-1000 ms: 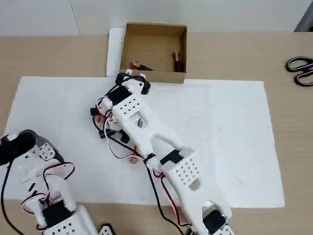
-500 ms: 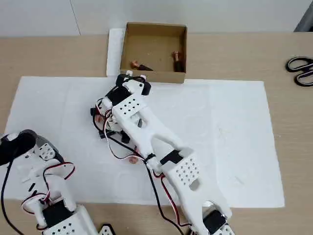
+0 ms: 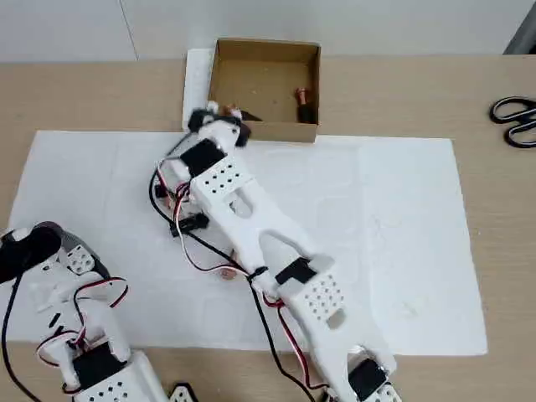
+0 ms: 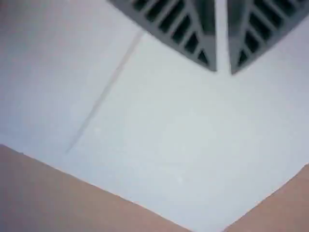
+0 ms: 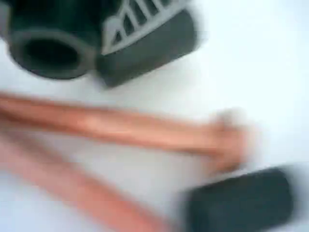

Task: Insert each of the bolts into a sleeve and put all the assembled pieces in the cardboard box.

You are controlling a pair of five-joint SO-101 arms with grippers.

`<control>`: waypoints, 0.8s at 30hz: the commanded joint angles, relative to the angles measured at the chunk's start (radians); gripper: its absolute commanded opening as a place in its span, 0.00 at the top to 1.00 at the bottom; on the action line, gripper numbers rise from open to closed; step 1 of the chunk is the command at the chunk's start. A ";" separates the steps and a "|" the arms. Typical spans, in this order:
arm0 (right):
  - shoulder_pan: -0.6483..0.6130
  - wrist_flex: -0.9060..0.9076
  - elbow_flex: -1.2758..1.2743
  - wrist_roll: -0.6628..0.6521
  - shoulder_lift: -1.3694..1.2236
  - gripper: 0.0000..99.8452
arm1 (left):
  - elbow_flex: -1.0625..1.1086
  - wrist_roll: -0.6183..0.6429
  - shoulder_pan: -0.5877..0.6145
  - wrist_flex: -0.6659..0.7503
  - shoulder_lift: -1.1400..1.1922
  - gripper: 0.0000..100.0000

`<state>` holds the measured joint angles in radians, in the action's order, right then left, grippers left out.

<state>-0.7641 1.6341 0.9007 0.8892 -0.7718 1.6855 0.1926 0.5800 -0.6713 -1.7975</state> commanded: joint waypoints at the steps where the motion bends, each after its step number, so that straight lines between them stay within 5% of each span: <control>1: -0.001 0.035 0.057 -0.147 0.140 1.00 | -0.081 0.002 -0.061 -0.158 -0.011 0.99; 5: 0.038 0.051 0.055 -0.315 0.257 1.00 | -0.239 0.003 -0.269 -0.494 -0.008 0.99; 15: 0.150 0.051 0.054 -0.534 0.599 0.99 | -0.369 0.003 -0.407 -0.451 -0.005 0.99; 20: 0.228 0.051 0.054 -0.549 0.702 0.99 | -0.564 -0.002 -0.407 -0.525 -0.005 0.99; 24: 0.232 0.058 0.052 -0.710 0.816 1.00 | -0.789 -0.003 -0.410 -0.580 0.035 0.99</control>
<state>-0.5401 1.6847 0.9099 0.2846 -0.0767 1.0687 0.1926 0.1780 -1.2221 -1.8006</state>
